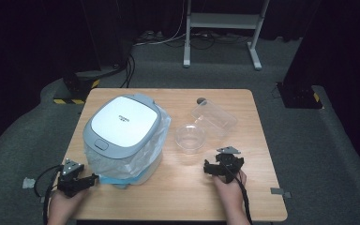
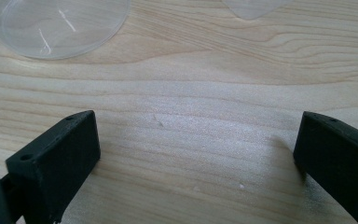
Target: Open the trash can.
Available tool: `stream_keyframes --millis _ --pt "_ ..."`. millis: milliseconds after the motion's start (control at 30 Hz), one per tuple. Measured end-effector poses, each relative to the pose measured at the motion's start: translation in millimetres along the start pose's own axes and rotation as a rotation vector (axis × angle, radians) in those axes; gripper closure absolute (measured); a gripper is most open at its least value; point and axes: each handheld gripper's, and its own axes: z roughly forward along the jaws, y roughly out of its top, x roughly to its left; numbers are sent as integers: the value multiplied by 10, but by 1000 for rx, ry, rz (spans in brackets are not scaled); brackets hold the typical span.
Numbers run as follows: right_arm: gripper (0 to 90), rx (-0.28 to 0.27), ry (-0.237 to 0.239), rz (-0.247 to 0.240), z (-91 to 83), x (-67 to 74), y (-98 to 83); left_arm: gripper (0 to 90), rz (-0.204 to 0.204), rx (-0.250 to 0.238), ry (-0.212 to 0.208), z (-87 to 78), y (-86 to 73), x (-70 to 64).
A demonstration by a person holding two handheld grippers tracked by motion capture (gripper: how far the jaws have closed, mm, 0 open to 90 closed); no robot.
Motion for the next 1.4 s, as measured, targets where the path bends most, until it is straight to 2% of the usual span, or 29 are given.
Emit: stream_keyframes --millis 200,233,267,300,333,367,400,433,467,500,567,733,767,800,833,900,1000,1033,1100,1133,1167,1200,1233,1267,1300,1367,1400 --pt "10 0 3 -6 -1 -1 0 284 0 0 1 0 0 0" --pt "70 -10 -3 7 -14 -5 -4 283 -2 0 2 -1 -1 -1" --pt "70 -10 -3 7 -14 -5 -4 283 -1 1 4 -5 -3 0" --pt "148 -21 4 24 -88 -14 -8 283 -10 -1 4 -10 -11 -3" --pt "148 -21 4 24 -88 -14 -8 283 -10 -1 4 -10 -11 -3" --pt "191 -63 32 55 -197 -24 1 284 -7 -2 6 -14 -14 0" --pt "191 -63 32 55 -197 -24 1 285 -7 -2 6 -14 -14 0" --pt "241 -110 25 34 -306 17 7 285 -7 -3 6 -14 -14 -1" --pt "241 -110 25 34 -306 17 7 285 -7 -2 6 -14 -14 0" --pt "253 -132 28 29 -354 44 11 285 -7 -2 6 -14 -13 0" --pt "300 -169 56 16 -446 106 16 286 -8 -2 4 -14 -13 2" --pt "336 -179 95 -5 -481 191 9 293 -13 -3 -1 -14 -12 5" --pt "355 -183 116 -9 -492 231 6 310 -7 -6 -10 -14 -11 5" --pt "355 -183 116 -9 -492 231 6 326 -7 -6 -10 -14 -11 5" --pt "382 -181 143 -3 -508 278 -3 337 2 -3 -13 -13 -4 11" --pt "397 -181 154 -6 -518 305 -9 346 5 0 -18 1 19 16" --pt "437 -197 167 -44 -556 415 -17 394 7 16 -15 22 68 28" --pt "460 -203 169 -64 -565 478 -12 442 -15 20 -22 32 92 50" --pt "482 -206 183 -77 -561 546 -14 471 -23 19 -27 38 109 69" --pt "482 -206 183 -77 -561 546 -14 471 -33 7 -22 41 126 73" --pt "503 -201 199 -94 -547 625 -16 544 -41 -23 -29 47 180 87" --pt "503 -201 199 -94 -547 625 -16 583 -41 -23 -29 47 180 87" --pt "517 -208 209 -121 -538 712 -20 650 -41 -33 -23 57 215 86" --pt "524 -207 211 -134 -533 759 -21 676 -37 -43 -12 71 254 84" --pt "524 -207 211 -134 -533 759 -21 676 -42 -50 -15 88 295 89" --pt "564 -201 243 -141 -503 892 -34 744 -47 -78 -35 146 408 76" --pt "564 -201 243 -141 -503 892 -34 760 -47 -78 -35 146 408 76"
